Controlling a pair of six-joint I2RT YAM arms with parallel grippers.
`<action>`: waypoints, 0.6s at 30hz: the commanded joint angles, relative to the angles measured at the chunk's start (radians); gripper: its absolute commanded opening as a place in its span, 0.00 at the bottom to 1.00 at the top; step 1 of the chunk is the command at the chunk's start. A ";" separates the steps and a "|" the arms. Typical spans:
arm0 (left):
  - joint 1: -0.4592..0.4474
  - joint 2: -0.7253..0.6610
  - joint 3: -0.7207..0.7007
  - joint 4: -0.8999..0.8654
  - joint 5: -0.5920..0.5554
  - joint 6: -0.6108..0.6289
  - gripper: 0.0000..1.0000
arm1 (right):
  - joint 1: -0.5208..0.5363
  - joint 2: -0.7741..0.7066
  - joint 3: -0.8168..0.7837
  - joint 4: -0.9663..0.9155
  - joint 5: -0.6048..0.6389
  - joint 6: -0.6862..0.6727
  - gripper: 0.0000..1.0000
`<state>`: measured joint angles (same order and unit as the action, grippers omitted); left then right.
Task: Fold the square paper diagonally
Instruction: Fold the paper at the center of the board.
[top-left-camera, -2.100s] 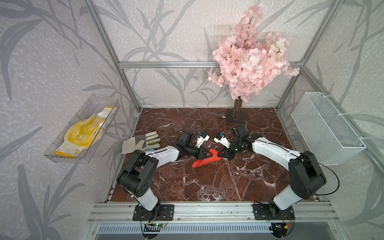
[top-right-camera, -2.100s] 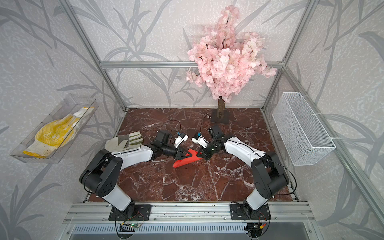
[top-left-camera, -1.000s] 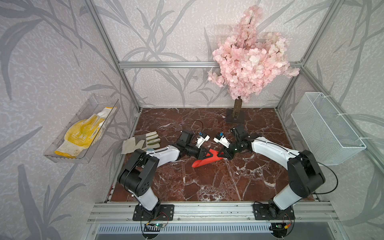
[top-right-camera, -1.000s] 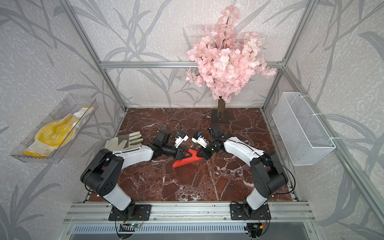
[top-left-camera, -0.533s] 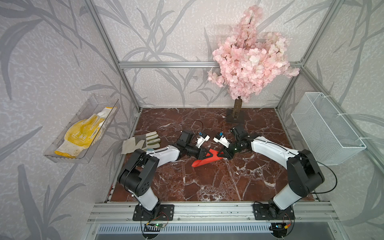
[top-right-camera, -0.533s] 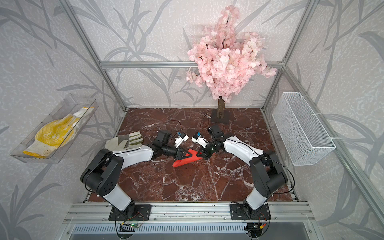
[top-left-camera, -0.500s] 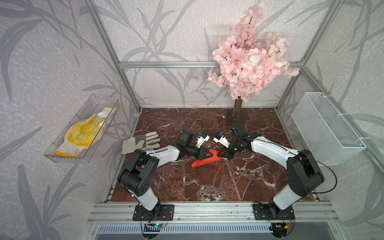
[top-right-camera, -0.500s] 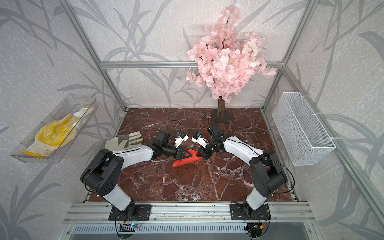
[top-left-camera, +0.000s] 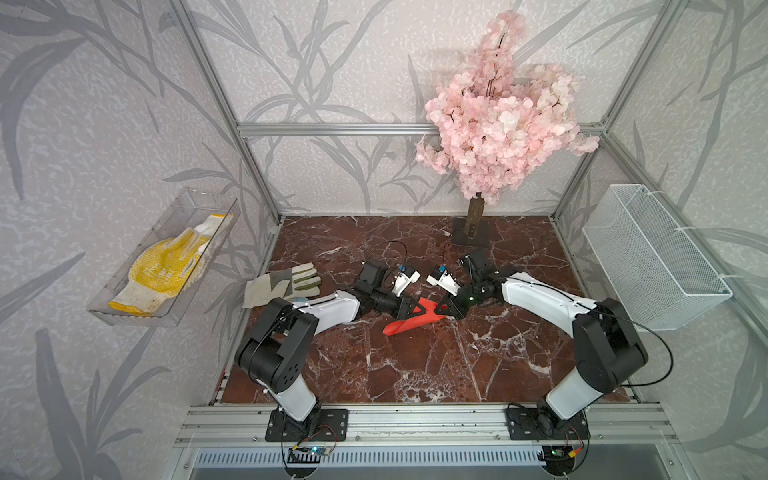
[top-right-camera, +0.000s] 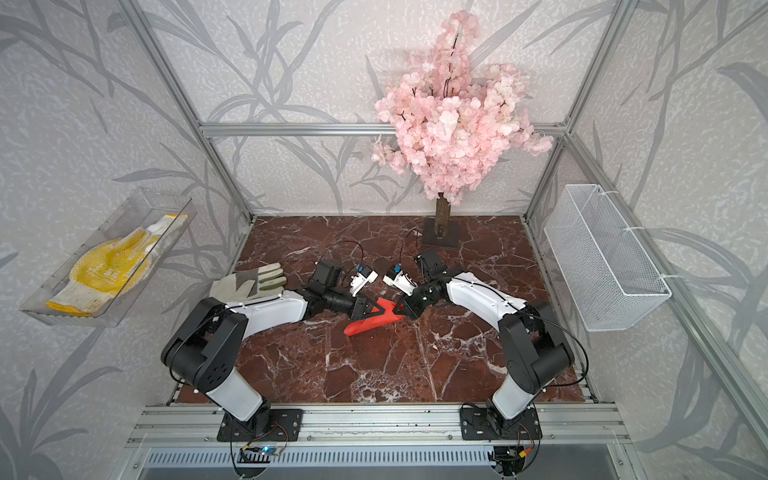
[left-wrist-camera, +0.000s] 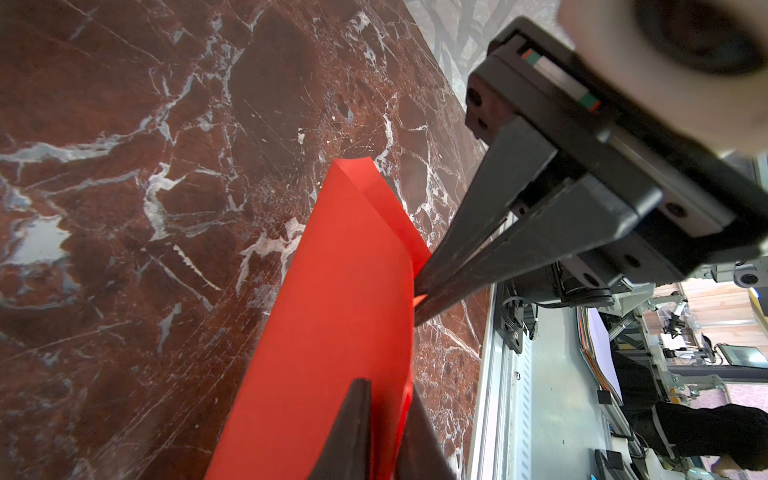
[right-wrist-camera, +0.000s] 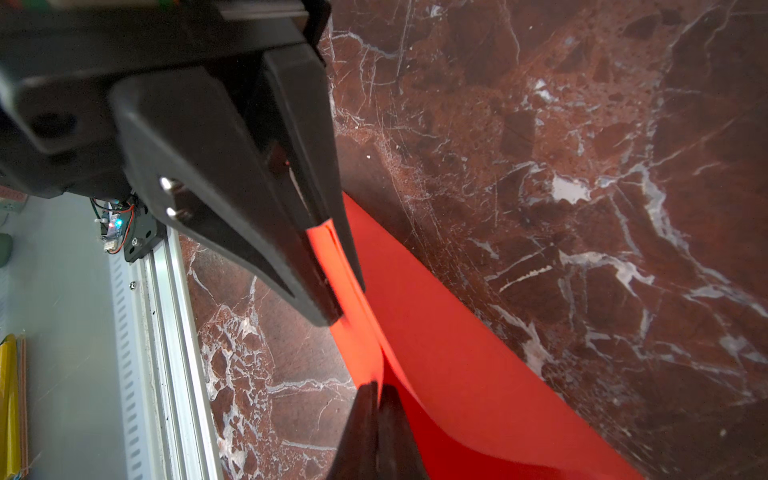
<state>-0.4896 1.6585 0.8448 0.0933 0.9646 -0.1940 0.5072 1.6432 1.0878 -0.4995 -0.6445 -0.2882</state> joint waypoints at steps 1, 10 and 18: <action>-0.004 0.014 0.024 -0.010 0.025 0.018 0.14 | -0.005 -0.001 0.027 -0.007 -0.008 -0.003 0.06; -0.004 -0.007 0.023 -0.010 0.032 0.019 0.03 | -0.016 -0.006 0.031 -0.010 -0.013 0.006 0.09; -0.003 -0.096 -0.013 -0.035 -0.019 0.069 0.00 | -0.047 -0.039 0.030 -0.055 -0.094 -0.019 0.39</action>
<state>-0.4896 1.6161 0.8421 0.0742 0.9619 -0.1684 0.4725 1.6375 1.0996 -0.5140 -0.6849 -0.2886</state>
